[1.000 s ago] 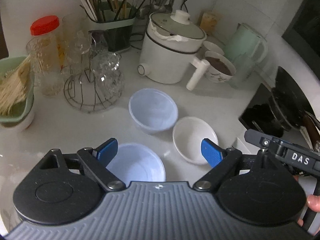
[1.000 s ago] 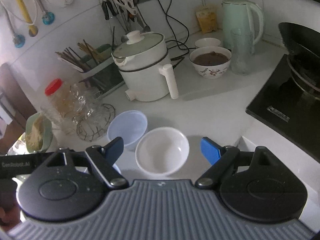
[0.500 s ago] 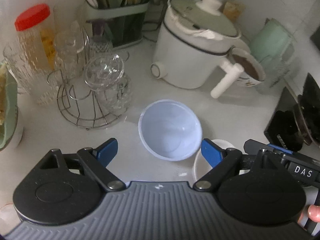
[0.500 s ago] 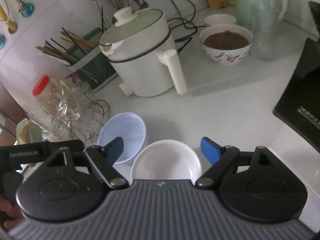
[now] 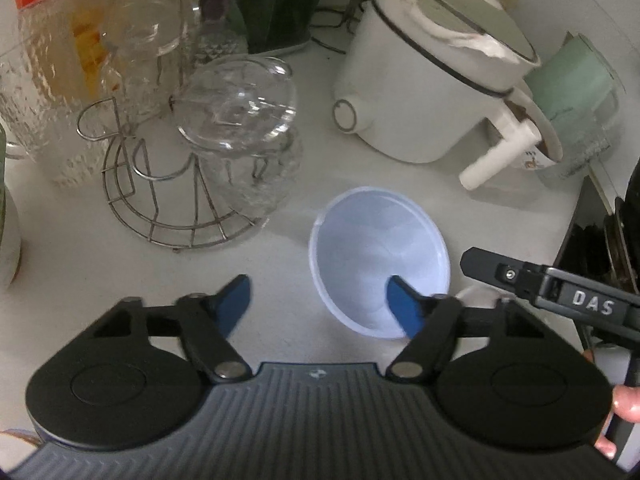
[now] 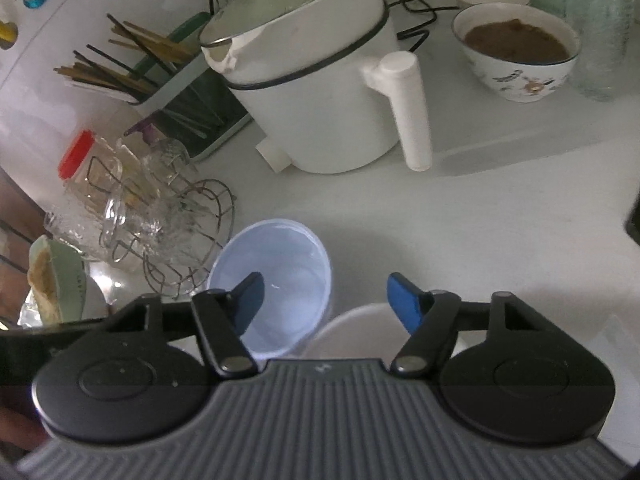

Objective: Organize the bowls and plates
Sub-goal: 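Close both grippers on the rim of the light-blue bowl, then lift the light-blue bowl with both grippers over the other blue bowl, then lower the blue bowl into the other blue bowl and open both grippers, then move both open grippers toward the white ceramic bowl, then position both open grippers around the rim of the white bowl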

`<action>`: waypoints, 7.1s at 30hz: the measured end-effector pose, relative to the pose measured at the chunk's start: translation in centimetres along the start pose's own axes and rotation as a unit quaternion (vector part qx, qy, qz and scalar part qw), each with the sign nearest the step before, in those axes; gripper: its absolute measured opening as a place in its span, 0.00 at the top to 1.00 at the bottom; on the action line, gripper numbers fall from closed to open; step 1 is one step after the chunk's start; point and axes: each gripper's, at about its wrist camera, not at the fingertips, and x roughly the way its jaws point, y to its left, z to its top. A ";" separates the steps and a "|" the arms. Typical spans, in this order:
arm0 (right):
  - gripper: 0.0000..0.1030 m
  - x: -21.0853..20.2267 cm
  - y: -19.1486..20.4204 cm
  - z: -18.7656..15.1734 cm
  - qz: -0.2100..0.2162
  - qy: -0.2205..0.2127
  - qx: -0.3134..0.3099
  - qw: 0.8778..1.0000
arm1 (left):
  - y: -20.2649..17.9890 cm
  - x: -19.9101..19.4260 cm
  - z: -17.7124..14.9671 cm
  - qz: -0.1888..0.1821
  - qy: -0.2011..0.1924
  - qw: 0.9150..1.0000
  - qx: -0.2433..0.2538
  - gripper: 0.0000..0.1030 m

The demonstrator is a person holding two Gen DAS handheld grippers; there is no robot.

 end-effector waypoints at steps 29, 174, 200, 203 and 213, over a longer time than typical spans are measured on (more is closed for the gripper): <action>0.87 2.9 2.3 0.5 -0.006 0.025 -0.036 0.999 | 0.3 1.8 1.7 -0.045 0.029 0.998 0.017 0.73; 0.45 -17.4 0.3 -8.7 -0.008 -0.110 -0.079 0.991 | -6.8 -17.4 -12.0 -0.009 -0.112 0.992 0.058 0.32; 0.14 -8.9 -5.8 -2.9 -0.038 -0.055 0.053 0.996 | -8.9 -7.4 -4.2 -0.019 -0.037 0.994 0.102 0.13; 0.14 -7.5 -6.4 -2.9 -0.040 -0.035 0.062 0.997 | -8.7 -6.2 -3.8 -0.016 -0.037 0.995 0.096 0.13; 0.21 -4.6 -8.0 -3.3 -0.040 0.001 0.110 0.993 | -8.5 -2.0 -2.2 -0.036 -0.011 0.995 0.090 0.16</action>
